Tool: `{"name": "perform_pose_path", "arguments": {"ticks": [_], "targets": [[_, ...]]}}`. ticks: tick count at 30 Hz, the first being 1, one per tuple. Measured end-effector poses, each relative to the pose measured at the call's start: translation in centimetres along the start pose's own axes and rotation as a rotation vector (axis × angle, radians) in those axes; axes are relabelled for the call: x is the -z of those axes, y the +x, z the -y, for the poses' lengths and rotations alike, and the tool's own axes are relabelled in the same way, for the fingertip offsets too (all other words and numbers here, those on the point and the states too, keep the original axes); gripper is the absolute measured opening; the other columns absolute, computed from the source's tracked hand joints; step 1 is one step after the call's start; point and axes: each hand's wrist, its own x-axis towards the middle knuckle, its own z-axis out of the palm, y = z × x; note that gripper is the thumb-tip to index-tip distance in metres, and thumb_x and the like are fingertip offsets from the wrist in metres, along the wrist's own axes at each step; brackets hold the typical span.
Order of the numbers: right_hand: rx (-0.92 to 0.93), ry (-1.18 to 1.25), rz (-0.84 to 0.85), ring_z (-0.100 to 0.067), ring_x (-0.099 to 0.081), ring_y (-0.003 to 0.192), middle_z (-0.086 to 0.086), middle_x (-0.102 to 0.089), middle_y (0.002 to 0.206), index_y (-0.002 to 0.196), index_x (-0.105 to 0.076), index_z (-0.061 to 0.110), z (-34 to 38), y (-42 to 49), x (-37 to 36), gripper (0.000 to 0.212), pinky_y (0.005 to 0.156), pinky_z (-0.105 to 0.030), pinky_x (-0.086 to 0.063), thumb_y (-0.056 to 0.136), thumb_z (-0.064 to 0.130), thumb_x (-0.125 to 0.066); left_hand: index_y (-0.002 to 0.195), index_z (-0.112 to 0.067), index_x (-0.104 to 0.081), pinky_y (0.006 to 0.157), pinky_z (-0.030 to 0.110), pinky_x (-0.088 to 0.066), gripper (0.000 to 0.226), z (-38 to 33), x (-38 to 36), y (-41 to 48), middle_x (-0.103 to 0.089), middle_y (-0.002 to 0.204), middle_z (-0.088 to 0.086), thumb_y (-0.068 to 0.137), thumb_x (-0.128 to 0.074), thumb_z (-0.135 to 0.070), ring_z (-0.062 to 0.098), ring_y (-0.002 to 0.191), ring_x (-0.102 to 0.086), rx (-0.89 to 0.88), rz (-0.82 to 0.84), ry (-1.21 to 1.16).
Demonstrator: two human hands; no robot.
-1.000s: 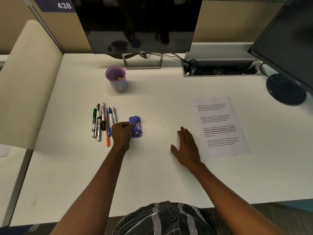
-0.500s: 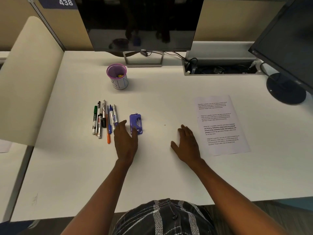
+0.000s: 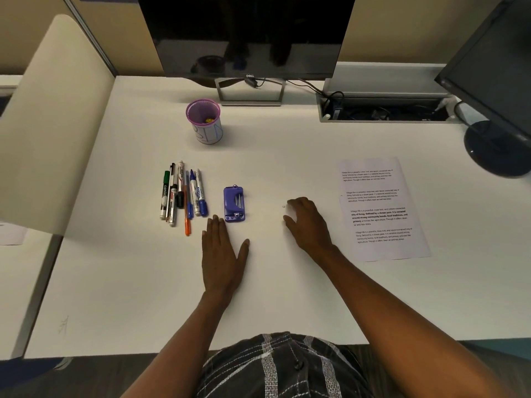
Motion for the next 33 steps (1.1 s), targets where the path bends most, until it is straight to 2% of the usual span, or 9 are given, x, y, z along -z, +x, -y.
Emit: {"name": "perform_pose_path", "arguments": {"ticks": [4,8,12,16,19,21,24,28,33], "targets": [[0.014,-0.008,0.018,-0.025,-0.054,0.118,-0.005,-0.058,0.125,0.128,-0.060,0.010,0.5,2.0,0.0,0.030,0.091,-0.036,-0.048,0.098,0.017,-0.059,0.167,-0.008,-0.009,0.134,0.041,-0.007,0.084,-0.2,-0.1,0.0,-0.007,0.176,0.007,0.105,-0.034,-0.058,0.019,0.164,-0.001,0.005,0.011,0.057],[-0.002,-0.038,0.009,-0.025,-0.056,0.112,-0.006,-0.061,0.117,0.115,-0.066,0.010,0.4,3.2,-0.3,0.020,0.084,-0.032,-0.044,0.096,0.011,-0.059,0.167,-0.009,-0.009,0.134,0.041,-0.008,0.083,-0.2,0.0,0.0,-0.007,0.177,0.007,0.105,-0.036,-0.057,0.018,0.164,-0.002,0.018,0.003,0.059],[-0.117,0.067,0.075,-0.022,-0.054,0.101,-0.006,-0.059,0.112,0.106,-0.068,0.010,0.2,4.3,-0.5,0.018,0.076,-0.024,-0.035,0.101,0.014,-0.051,0.167,-0.009,-0.010,0.134,0.041,-0.009,0.084,-0.2,-0.1,0.0,-0.008,0.177,0.006,0.104,-0.037,-0.057,0.018,0.164,-0.001,0.022,0.003,0.061],[-0.177,0.162,0.091,0.002,-0.037,0.078,0.006,-0.053,0.100,0.103,-0.068,0.010,0.2,4.5,-0.6,0.021,0.062,-0.002,-0.035,0.102,0.017,-0.048,0.167,-0.010,-0.009,0.134,0.040,-0.008,0.084,-0.1,-0.3,0.1,-0.007,0.177,0.006,0.105,-0.037,-0.058,0.017,0.164,0.000,0.026,0.010,0.065],[-0.166,0.173,0.093,-0.001,-0.034,0.075,0.005,-0.051,0.096,0.099,-0.067,0.007,0.3,4.4,-0.6,0.023,0.065,0.006,-0.032,0.103,0.014,-0.046,0.167,-0.010,-0.007,0.134,0.041,-0.008,0.084,-0.1,-0.4,0.1,-0.006,0.177,0.005,0.105,-0.036,-0.058,0.017,0.164,0.001,0.030,0.016,0.064],[-0.159,0.162,0.105,-0.010,-0.041,0.080,0.003,-0.050,0.095,0.098,-0.065,0.007,0.7,4.4,-0.5,0.023,0.063,-0.001,-0.035,0.103,0.013,-0.044,0.167,-0.011,-0.006,0.134,0.041,-0.008,0.084,-0.1,-0.4,0.0,-0.005,0.177,0.004,0.105,-0.036,-0.058,0.017,0.164,0.001,0.030,0.016,0.065],[-0.122,0.075,0.126,-0.024,-0.051,0.094,-0.003,-0.049,0.096,0.095,-0.058,0.010,1.4,4.6,-0.4,0.022,0.069,-0.025,-0.031,0.104,0.014,-0.039,0.167,-0.011,-0.006,0.134,0.040,-0.008,0.084,-0.1,-0.4,0.1,-0.005,0.177,0.004,0.105,-0.037,-0.058,0.016,0.164,0.002,0.032,0.015,0.063],[-0.162,0.130,0.172,-0.031,-0.053,0.102,-0.017,-0.055,0.111,0.106,-0.057,0.005,2.0,4.5,0.0,0.030,0.080,-0.033,-0.036,0.104,0.020,-0.031,0.167,-0.011,-0.005,0.134,0.039,-0.006,0.085,0.0,-0.4,0.1,-0.005,0.177,0.004,0.104,-0.036,-0.059,0.016,0.164,0.002,0.038,0.024,0.067],[-0.175,0.102,0.203,-0.026,-0.050,0.097,-0.012,-0.054,0.108,0.106,-0.056,0.009,1.8,4.2,0.4,0.030,0.079,-0.032,-0.036,0.102,0.024,-0.030,0.167,-0.013,-0.003,0.134,0.039,-0.006,0.086,0.0,-0.5,0.2,-0.003,0.177,0.002,0.104,-0.033,-0.062,0.015,0.163,0.004,0.041,0.021,0.059]]}}
